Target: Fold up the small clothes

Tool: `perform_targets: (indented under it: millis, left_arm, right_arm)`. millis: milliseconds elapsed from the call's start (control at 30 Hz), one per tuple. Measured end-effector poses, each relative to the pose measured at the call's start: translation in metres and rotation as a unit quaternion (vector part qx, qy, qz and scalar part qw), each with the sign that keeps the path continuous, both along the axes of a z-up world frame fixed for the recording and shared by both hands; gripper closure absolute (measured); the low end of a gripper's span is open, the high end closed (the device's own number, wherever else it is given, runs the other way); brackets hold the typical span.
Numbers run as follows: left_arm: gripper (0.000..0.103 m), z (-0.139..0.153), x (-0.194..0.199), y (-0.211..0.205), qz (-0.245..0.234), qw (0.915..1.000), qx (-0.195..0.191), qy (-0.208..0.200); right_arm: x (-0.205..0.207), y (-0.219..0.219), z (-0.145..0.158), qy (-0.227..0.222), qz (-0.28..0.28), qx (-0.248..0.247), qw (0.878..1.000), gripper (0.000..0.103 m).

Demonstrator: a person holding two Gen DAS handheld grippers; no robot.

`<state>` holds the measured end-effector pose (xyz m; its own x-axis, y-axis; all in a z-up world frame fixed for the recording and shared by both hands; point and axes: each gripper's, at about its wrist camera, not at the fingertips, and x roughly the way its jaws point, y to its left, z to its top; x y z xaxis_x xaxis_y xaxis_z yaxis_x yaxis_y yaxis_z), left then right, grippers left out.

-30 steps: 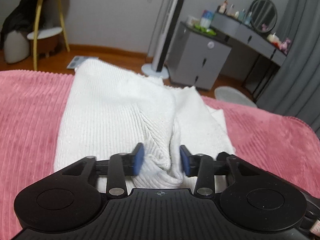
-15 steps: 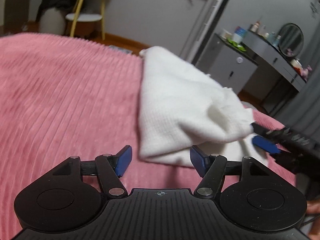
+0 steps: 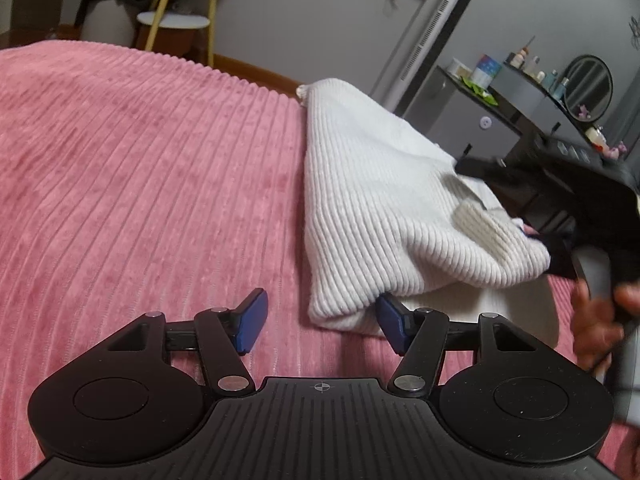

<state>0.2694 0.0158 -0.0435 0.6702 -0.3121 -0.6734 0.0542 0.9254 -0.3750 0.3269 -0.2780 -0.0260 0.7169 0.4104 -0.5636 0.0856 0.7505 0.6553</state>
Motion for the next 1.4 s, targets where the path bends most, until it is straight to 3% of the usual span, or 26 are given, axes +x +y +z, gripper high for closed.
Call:
perform_targets:
  millis: [167, 233, 267, 367, 467, 533, 733, 800, 900, 1000, 1067, 1167, 1267, 1400]
  left_arm:
    - [0.038, -0.001, -0.001, -0.004, -0.003, 1.0, 0.003, -0.003]
    - [0.038, -0.001, -0.002, -0.003, 0.0, 1.0, 0.002, -0.003]
    - [0.038, 0.0, -0.002, -0.003, 0.001, 1.0, -0.002, -0.002]
    - [0.042, 0.002, -0.002, 0.001, -0.004, 0.9997, -0.023, -0.001]
    - [0.042, 0.003, -0.004, 0.002, -0.009, 0.9991, -0.042, 0.001]
    - [0.042, 0.005, -0.005, -0.001, -0.013, 0.9991, -0.04, 0.0]
    - [0.042, 0.004, -0.009, -0.011, -0.029, 0.999, -0.034, 0.002]
    - [0.042, 0.003, -0.009, -0.014, -0.032, 0.999, -0.029, 0.003]
    - [0.042, 0.002, -0.008, -0.014, -0.033, 0.9991, -0.025, 0.004]
    - [0.042, 0.003, -0.008, -0.014, -0.036, 0.9989, -0.031, 0.004]
    - [0.042, 0.004, -0.008, -0.015, -0.041, 0.9985, -0.037, 0.005]
    - [0.042, 0.007, -0.01, -0.015, -0.052, 0.9958, -0.073, 0.018]
    - [0.042, 0.012, -0.013, -0.016, -0.067, 0.9913, -0.111, 0.025]
    - [0.041, 0.016, -0.009, -0.026, -0.057, 0.9882, -0.137, 0.037]
  right_arm:
    - [0.02, 0.008, -0.006, 0.014, -0.005, 0.017, 1.0, 0.043]
    - [0.023, 0.017, -0.003, 0.016, -0.002, -0.012, 1.0, 0.067]
    - [0.023, 0.022, 0.001, 0.008, 0.003, -0.039, 0.999, 0.085]
    - [0.008, 0.037, 0.023, -0.048, 0.01, -0.128, 0.991, 0.087]
    - [-0.019, 0.047, 0.046, -0.118, 0.004, -0.23, 0.966, 0.087]
    - [-0.036, 0.044, 0.054, -0.145, -0.006, -0.266, 0.953, 0.087]
    - [-0.052, 0.027, 0.038, -0.148, -0.033, -0.376, 0.914, 0.087]
    - [-0.045, 0.016, 0.023, -0.114, -0.043, -0.379, 0.917, 0.08]
    - [-0.054, -0.002, 0.022, -0.094, -0.086, -0.333, 0.934, 0.064]
    - [-0.093, -0.027, 0.031, -0.085, -0.132, -0.211, 0.965, 0.049]
    - [-0.123, -0.037, 0.028, -0.087, -0.149, -0.13, 0.977, 0.047]
    - [-0.161, -0.047, 0.014, -0.066, -0.161, -0.006, 0.985, 0.044]
    - [-0.164, -0.047, -0.002, -0.042, -0.136, 0.074, 0.987, 0.044]
    - [-0.144, -0.043, -0.009, -0.045, -0.137, 0.081, 0.986, 0.044]
